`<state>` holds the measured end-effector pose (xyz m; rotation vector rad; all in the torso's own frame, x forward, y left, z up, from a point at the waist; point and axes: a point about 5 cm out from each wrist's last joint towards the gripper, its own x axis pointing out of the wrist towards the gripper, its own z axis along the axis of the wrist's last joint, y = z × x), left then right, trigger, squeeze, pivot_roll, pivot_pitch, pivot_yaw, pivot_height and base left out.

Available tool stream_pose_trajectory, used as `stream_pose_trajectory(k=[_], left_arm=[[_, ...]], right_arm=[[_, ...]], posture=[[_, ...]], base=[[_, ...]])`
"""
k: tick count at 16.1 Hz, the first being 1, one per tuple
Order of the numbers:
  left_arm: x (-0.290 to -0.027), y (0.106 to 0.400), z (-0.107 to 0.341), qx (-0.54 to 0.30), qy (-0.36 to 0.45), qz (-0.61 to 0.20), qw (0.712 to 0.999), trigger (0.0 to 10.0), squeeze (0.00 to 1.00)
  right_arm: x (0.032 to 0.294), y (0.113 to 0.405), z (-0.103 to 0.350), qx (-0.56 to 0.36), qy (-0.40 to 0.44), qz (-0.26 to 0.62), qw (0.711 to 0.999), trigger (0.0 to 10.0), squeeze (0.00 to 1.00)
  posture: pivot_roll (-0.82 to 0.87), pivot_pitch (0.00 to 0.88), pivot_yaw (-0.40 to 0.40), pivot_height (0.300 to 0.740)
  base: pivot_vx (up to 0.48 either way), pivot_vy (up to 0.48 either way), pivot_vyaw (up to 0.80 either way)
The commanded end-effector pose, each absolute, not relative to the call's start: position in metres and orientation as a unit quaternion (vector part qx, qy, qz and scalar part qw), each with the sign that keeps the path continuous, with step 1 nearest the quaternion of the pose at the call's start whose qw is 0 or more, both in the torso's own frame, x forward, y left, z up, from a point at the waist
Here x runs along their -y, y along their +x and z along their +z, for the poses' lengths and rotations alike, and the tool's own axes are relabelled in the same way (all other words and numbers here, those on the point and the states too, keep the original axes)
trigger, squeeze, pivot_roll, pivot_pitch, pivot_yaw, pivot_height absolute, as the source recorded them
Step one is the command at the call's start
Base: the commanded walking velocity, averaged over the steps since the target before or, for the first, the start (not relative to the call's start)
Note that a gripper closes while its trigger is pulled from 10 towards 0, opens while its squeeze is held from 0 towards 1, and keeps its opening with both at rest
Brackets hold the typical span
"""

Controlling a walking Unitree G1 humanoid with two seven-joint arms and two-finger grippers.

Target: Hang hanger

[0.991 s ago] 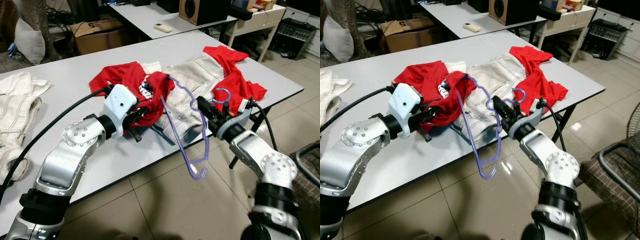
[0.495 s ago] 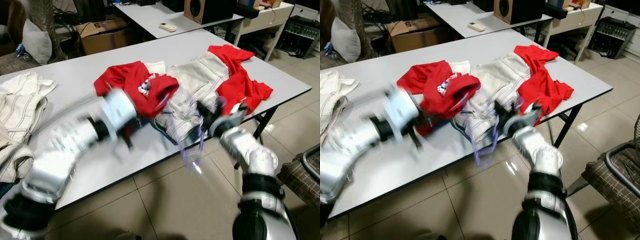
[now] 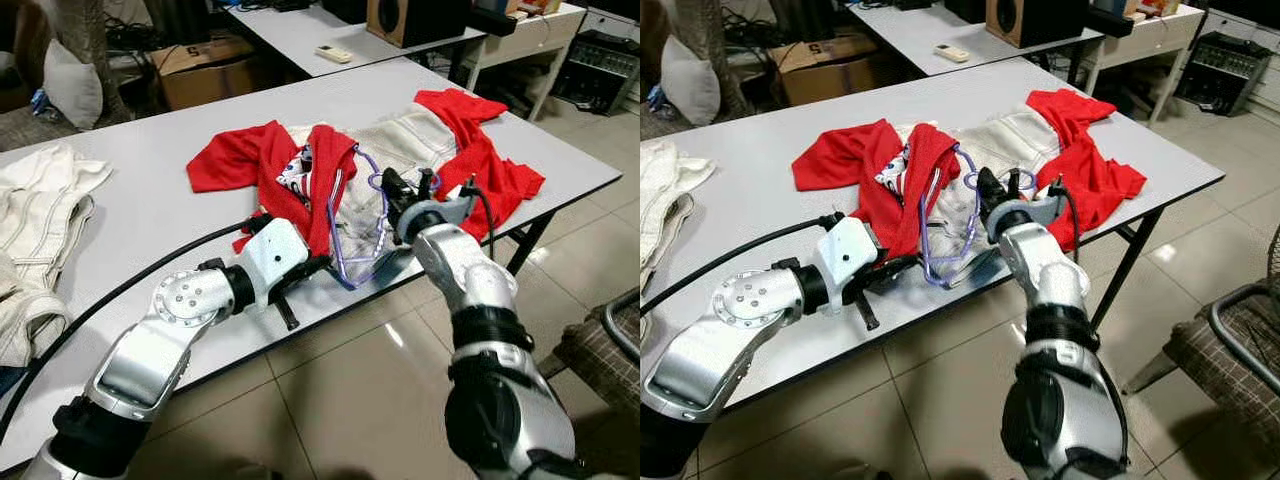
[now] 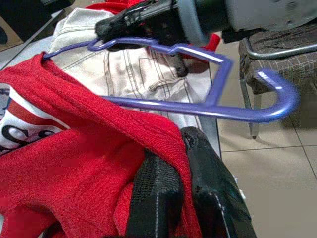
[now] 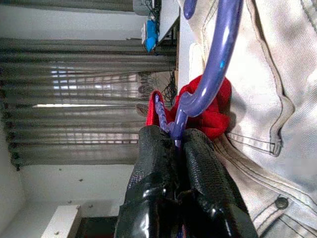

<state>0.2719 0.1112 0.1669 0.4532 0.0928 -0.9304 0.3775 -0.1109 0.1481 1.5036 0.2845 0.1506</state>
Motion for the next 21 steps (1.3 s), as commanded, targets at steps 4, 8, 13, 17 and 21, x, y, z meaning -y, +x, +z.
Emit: stream_pose_trajectory(k=[4, 8, 13, 17, 21], left_arm=[[-0.104, 0.265, 0.172, -0.03, 0.215, -0.466, 0.858, 0.0, 0.0], [-0.102, 0.262, 0.174, -0.03, 0.224, -0.475, 0.85, 0.0, 0.0], [-0.09, 0.258, 0.188, -0.004, 0.23, -0.498, 0.836, 0.0, 0.0], [-0.076, 0.251, 0.196, 0.008, 0.235, -0.528, 0.816, 0.0, 0.0], [-0.058, 0.252, 0.192, 0.008, 0.249, -0.521, 0.816, 0.6, 0.0]], right_arm=[[0.119, 0.394, 0.157, -0.09, 0.674, 0.029, 0.733, 10.0, 0.0], [0.127, 0.403, 0.165, -0.063, 0.684, 0.003, 0.727, 10.0, 0.0], [0.115, 0.41, 0.177, -0.051, 0.672, 0.001, 0.738, 10.0, 0.0], [0.109, 0.411, 0.18, -0.049, 0.692, -0.004, 0.72, 10.0, 0.0], [0.081, 0.411, 0.19, -0.055, 0.692, 0.029, 0.719, 10.0, 0.0]], posture=[[0.03, 0.0, 0.062, 0.74], [0.04, 0.0, 0.06, 0.74], [0.04, 0.0, 0.067, 0.74], [0.04, 0.0, 0.062, 0.74], [0.03, 0.0, 0.061, 0.74]], base=[[0.0, 0.0, 0.0], [0.0, 0.0, 0.0], [0.0, 0.0, 0.0], [0.0, 0.0, 0.0], [0.0, 0.0, 0.0]])
